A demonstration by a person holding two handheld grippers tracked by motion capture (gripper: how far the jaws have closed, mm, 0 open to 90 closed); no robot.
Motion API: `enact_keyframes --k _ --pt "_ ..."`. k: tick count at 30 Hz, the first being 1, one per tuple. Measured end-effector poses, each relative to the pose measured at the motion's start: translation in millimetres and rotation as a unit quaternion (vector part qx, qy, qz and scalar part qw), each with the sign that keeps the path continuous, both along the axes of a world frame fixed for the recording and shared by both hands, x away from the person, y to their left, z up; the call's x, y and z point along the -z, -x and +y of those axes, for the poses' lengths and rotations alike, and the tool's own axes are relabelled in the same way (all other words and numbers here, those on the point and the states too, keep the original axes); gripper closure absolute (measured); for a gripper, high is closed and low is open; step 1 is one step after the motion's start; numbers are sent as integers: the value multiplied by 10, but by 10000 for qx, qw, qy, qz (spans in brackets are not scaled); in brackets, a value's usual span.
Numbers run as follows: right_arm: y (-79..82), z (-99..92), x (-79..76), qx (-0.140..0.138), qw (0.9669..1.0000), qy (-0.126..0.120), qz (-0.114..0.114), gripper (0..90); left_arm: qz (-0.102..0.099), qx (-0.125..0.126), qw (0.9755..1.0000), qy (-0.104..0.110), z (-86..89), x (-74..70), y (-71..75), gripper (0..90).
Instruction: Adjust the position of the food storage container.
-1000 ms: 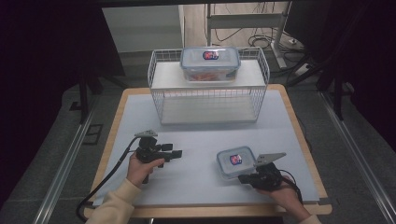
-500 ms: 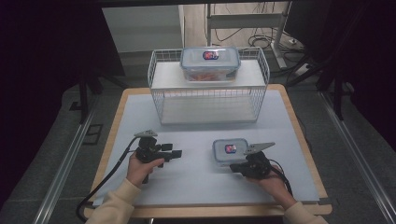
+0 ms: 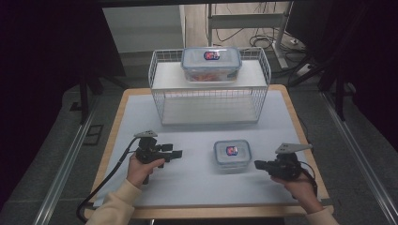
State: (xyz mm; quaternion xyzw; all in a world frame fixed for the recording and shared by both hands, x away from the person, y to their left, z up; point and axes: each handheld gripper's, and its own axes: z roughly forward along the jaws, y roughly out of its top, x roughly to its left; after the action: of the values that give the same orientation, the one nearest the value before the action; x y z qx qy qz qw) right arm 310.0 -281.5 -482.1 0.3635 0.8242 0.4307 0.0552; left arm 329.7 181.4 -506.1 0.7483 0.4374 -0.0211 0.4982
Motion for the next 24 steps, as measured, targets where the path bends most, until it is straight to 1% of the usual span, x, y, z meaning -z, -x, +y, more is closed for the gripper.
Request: enact_keyframes --k 1,2,4,7,9,10,12,15,17,20,24 --pt "-26 -39 -10 106 9999 -16 10 895 3 -7 10000 -8 0 2 -3 315" --pt "-90 -100 -11 264 9997 -1 -9 895 9 0 10000 -11 0 5 -5 315" --pt "-211 -151 23 453 9989 55 78 895 21 3 10000 -23 -5 11 -9 314" --pt "-395 -120 104 557 9981 135 214 895 22 4 10000 -44 -12 18 -11 315" --pt "-479 -51 150 526 9980 232 260 895 17 0 10000 -59 -11 17 -10 315" --pt "-505 -15 166 518 9979 232 295 895 18 -3 10000 -58 -10 17 -10 315" --pt "-535 49 189 497 9975 292 415 895 14 -4 10000 -62 -9 16 -7 314" --pt "-518 116 205 410 9976 339 450 895 2 -4 10000 -54 -3 9 0 314" --pt "-496 145 201 415 9975 374 428 895 -5 -7 10000 -55 0 8 -2 314" --pt "-492 158 192 438 9974 318 485 895 8 -9 10000 -49 -3 10 -3 315" --pt "-500 230 197 430 9973 313 499 895 2 -17 10000 -57 3 11 -10 315"
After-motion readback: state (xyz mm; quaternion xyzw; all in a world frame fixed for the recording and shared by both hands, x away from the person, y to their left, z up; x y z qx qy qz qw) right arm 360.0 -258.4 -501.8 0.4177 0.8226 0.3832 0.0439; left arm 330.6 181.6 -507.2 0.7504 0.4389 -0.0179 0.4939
